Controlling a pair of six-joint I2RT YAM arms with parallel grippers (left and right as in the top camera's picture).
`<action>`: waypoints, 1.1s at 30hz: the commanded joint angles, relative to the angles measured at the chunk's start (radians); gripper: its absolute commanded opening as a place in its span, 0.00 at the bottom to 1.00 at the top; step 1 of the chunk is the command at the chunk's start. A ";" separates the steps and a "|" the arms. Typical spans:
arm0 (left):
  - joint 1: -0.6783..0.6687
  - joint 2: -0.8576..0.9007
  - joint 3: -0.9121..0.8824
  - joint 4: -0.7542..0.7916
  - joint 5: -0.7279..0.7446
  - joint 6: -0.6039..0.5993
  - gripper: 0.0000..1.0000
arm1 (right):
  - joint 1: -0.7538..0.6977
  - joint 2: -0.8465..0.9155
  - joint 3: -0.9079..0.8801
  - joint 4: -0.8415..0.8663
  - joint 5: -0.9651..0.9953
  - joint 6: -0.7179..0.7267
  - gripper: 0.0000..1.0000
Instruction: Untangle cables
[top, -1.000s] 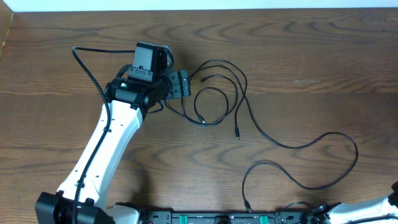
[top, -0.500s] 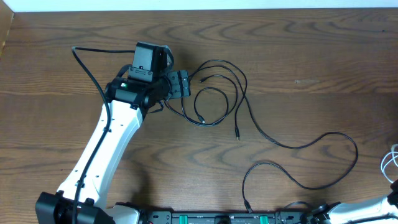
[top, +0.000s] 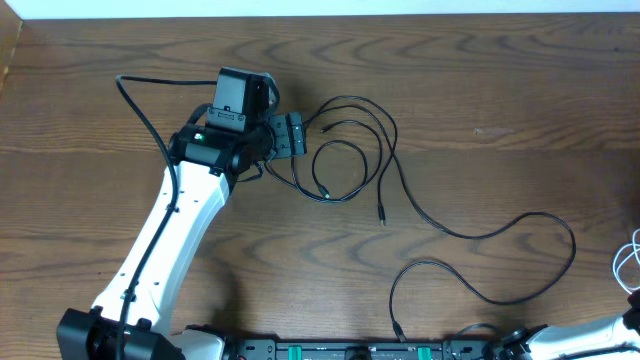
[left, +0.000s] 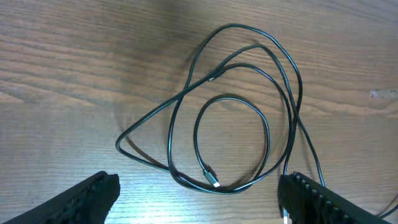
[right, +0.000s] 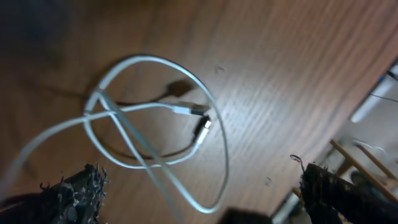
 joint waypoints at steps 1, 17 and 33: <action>0.002 0.003 0.019 0.000 0.009 -0.002 0.87 | 0.000 -0.005 0.071 0.011 -0.097 -0.003 0.99; 0.002 0.003 0.019 0.000 0.009 -0.002 0.87 | 0.097 -0.005 0.279 -0.032 -0.393 -0.072 0.93; 0.002 0.003 0.019 0.000 0.009 -0.002 0.87 | 0.422 -0.005 0.015 -0.024 -0.387 -0.223 0.92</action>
